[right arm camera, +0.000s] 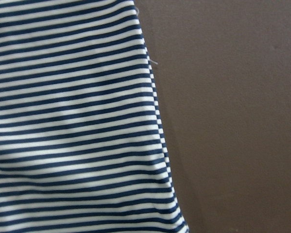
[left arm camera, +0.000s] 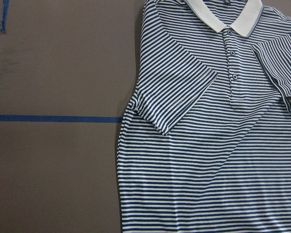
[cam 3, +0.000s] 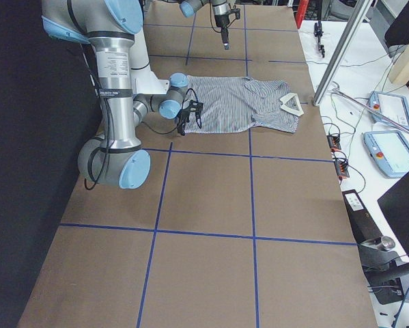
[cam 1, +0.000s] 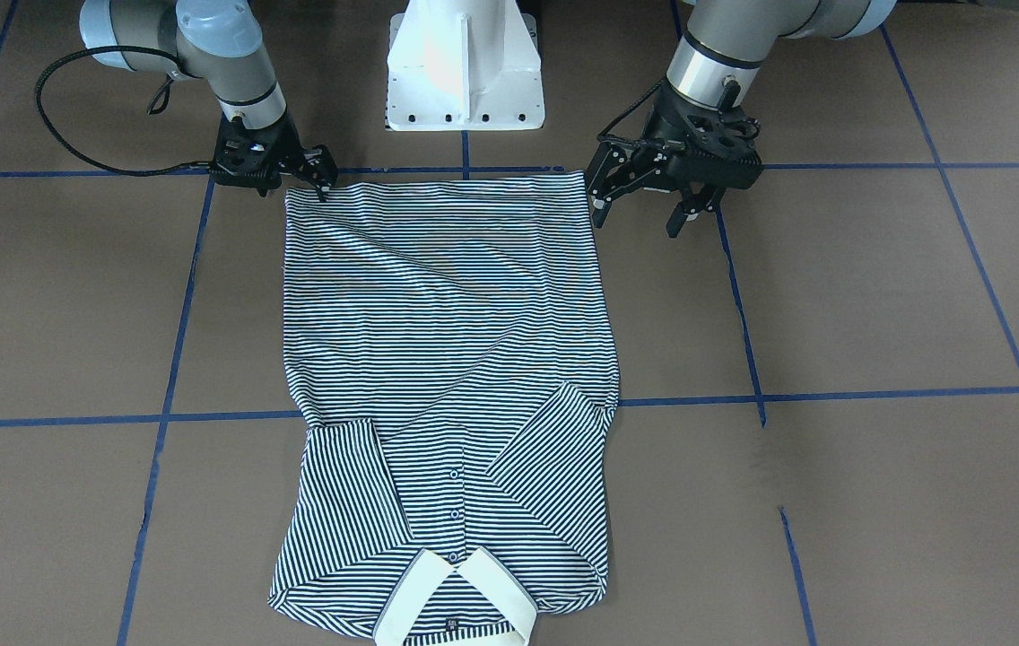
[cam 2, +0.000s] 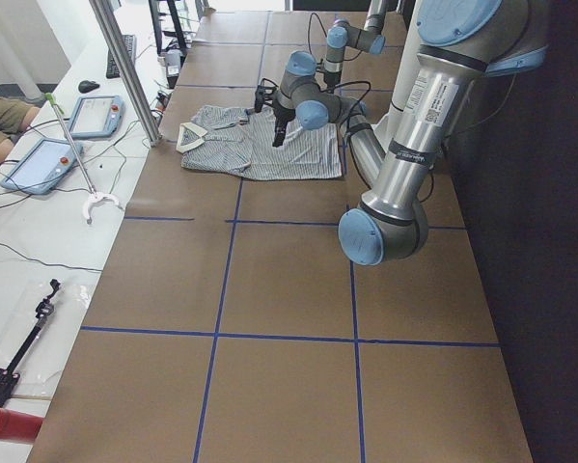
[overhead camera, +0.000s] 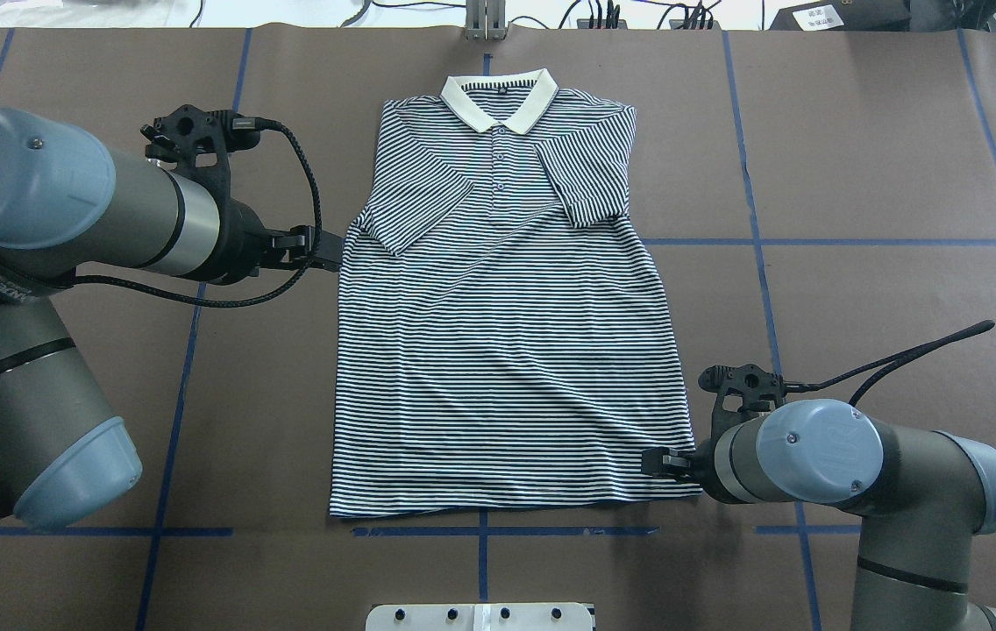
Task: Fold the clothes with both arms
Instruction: 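Move the right gripper to the hem corner nearest the robot while the left gripper withdraws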
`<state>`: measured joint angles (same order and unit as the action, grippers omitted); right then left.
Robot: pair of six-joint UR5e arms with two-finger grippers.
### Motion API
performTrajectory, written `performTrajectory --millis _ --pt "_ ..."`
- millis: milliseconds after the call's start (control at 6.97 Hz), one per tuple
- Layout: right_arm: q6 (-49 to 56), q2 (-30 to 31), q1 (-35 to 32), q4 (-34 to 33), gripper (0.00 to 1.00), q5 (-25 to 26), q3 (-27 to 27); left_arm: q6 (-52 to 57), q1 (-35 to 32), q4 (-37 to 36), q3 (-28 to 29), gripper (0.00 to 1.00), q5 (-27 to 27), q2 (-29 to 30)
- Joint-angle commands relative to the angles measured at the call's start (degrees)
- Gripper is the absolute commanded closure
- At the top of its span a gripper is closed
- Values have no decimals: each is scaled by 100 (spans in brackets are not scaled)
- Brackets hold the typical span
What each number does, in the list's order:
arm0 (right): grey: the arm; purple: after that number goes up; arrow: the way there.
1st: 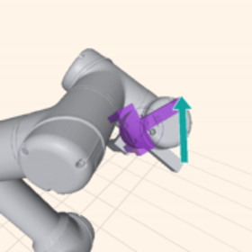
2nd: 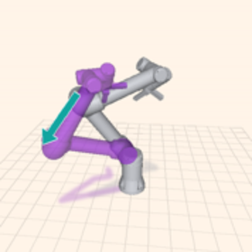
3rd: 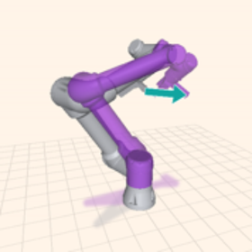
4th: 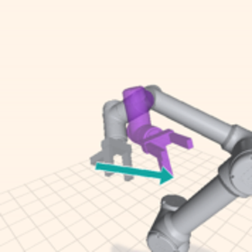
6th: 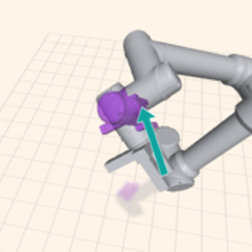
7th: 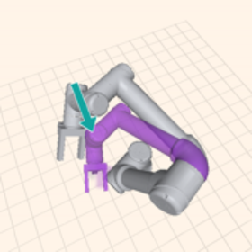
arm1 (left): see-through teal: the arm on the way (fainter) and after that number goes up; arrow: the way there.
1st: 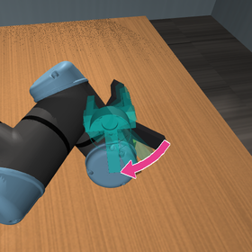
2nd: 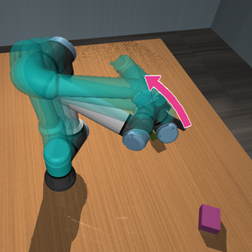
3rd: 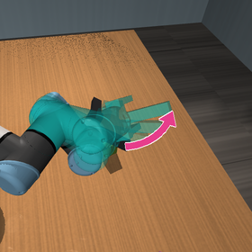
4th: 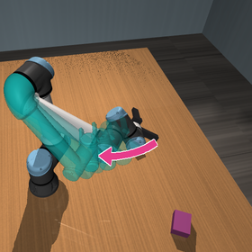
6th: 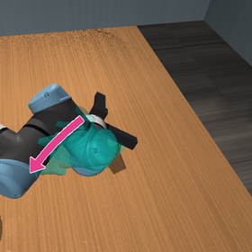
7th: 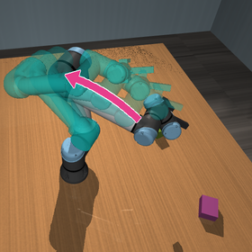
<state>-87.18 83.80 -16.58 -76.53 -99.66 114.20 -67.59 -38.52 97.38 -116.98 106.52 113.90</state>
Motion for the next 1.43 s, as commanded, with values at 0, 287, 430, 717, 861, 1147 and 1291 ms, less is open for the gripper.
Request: performTrajectory --millis 0,287,430,717,861,1147,1291 --pt "-1 -65 41 -2 6 -18 -82 0 3 0 8 0 -9 1" --pt "8 -57 32 -2 77 -70 -73 0 3 0 17 0 -9 1" --pt "43 -56 15 -2 93 -79 -30 9 3 0 17 0 -9 9" --pt "70 -13 -3 7 100 -88 40 9 3 0 26 0 -17 18" --pt "70 -4 -3 -2 100 -71 93 9 3 0 26 0 -17 18" --pt "61 -12 -12 -2 100 -71 94 18 3 9 26 0 -44 1" --pt "61 -21 -12 -2 100 -71 181 0 20 9 35 0 -44 -25"
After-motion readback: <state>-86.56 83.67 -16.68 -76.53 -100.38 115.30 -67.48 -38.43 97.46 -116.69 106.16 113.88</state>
